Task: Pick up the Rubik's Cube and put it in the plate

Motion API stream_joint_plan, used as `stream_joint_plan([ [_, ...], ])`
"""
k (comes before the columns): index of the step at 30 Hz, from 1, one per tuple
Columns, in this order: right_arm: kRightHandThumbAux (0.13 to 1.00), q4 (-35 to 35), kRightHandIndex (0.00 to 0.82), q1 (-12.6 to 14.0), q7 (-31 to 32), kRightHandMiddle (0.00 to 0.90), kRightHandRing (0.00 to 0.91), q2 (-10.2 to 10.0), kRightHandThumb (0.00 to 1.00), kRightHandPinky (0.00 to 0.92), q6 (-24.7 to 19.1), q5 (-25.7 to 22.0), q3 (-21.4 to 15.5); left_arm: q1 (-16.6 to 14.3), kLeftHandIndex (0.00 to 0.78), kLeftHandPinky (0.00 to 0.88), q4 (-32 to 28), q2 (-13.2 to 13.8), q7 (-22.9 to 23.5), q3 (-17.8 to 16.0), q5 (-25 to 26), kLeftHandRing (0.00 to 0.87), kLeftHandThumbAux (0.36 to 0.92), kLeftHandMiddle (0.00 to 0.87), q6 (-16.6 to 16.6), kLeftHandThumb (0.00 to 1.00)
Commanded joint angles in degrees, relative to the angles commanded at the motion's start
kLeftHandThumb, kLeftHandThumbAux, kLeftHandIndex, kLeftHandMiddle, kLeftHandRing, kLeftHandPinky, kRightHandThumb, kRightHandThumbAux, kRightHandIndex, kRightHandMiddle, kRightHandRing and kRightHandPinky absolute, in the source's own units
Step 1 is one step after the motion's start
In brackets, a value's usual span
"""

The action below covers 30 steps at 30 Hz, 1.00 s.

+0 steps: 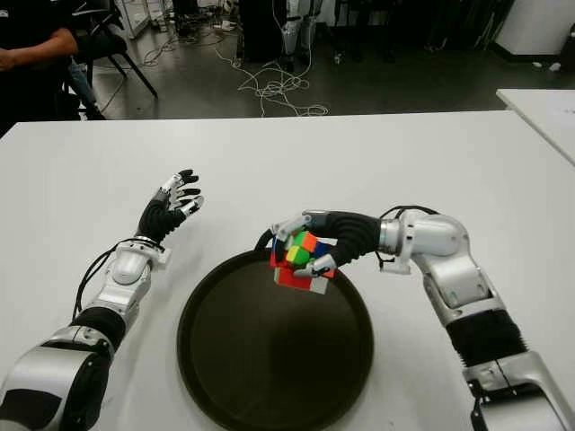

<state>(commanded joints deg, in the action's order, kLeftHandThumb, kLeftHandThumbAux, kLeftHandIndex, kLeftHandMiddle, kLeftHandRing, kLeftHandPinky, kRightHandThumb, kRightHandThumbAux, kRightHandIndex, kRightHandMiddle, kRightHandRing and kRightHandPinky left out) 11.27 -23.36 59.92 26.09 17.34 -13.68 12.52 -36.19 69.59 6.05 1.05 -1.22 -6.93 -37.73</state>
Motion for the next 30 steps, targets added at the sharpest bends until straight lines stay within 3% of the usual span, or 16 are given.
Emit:
stream_joint_plan([
  [5,0.729,-0.3,0.431,0.6,-1.5,0.688,0.683,-0.7,0.687,0.648,0.8,1.7,0.2,0.0,0.114,0.205,0.1,0.0,-0.2,0.0,-0.1,0.200,0.629,0.175,-0.2,0.094],
  [10,0.729,-0.2,0.430,1.6,-5.8,0.653,0.654,-3.8,0.685,0.627,2.4,5.9,2.0,0.0,0.116,0.206,0.3,0.1,-0.7,0.1,-0.4,0.195,0.613,0.169,-0.1,0.094],
  [14,0.733,2.1,0.423,2.2,-9.7,0.534,0.519,-6.7,0.680,0.499,5.8,8.8,2.5,0.1,0.116,0.204,0.3,0.1,-1.0,0.1,-0.5,0.190,0.621,0.165,-0.3,0.093],
  [16,0.733,2.8,0.421,2.2,-10.4,0.501,0.478,-7.2,0.678,0.461,6.8,9.3,2.5,0.1,0.117,0.207,0.2,0.1,-1.1,0.2,-0.5,0.190,0.624,0.166,-0.3,0.093],
  [19,0.737,4.2,0.411,2.4,-11.8,0.390,0.354,-7.8,0.671,0.331,9.1,10.2,2.1,0.2,0.121,0.210,0.1,0.0,-1.2,0.2,-0.5,0.193,0.634,0.170,-0.5,0.098],
  [22,0.739,4.5,0.405,2.7,-12.3,0.345,0.306,-8.2,0.667,0.280,10.3,10.4,2.1,0.2,0.122,0.210,0.0,0.0,-1.1,0.2,-0.5,0.194,0.638,0.172,-0.5,0.102],
  [23,0.738,4.6,0.312,2.7,-12.4,0.294,0.255,-8.3,0.456,0.223,10.6,10.3,2.1,0.2,0.121,0.208,-0.1,0.0,-1.0,0.2,-0.4,0.195,0.642,0.173,-0.5,0.104],
  [25,0.735,4.7,0.191,2.8,-12.0,0.221,0.183,-8.4,0.204,0.142,10.5,9.9,2.4,0.2,0.119,0.210,-0.1,-0.1,-0.9,0.2,-0.3,0.197,0.646,0.173,-0.4,0.107],
  [30,0.720,5.2,0.061,2.8,-8.3,0.097,0.059,-8.4,0.034,0.033,8.0,7.1,3.5,0.2,0.117,0.221,-0.2,-0.2,-0.7,0.0,-0.1,0.200,0.653,0.174,-0.4,0.110],
])
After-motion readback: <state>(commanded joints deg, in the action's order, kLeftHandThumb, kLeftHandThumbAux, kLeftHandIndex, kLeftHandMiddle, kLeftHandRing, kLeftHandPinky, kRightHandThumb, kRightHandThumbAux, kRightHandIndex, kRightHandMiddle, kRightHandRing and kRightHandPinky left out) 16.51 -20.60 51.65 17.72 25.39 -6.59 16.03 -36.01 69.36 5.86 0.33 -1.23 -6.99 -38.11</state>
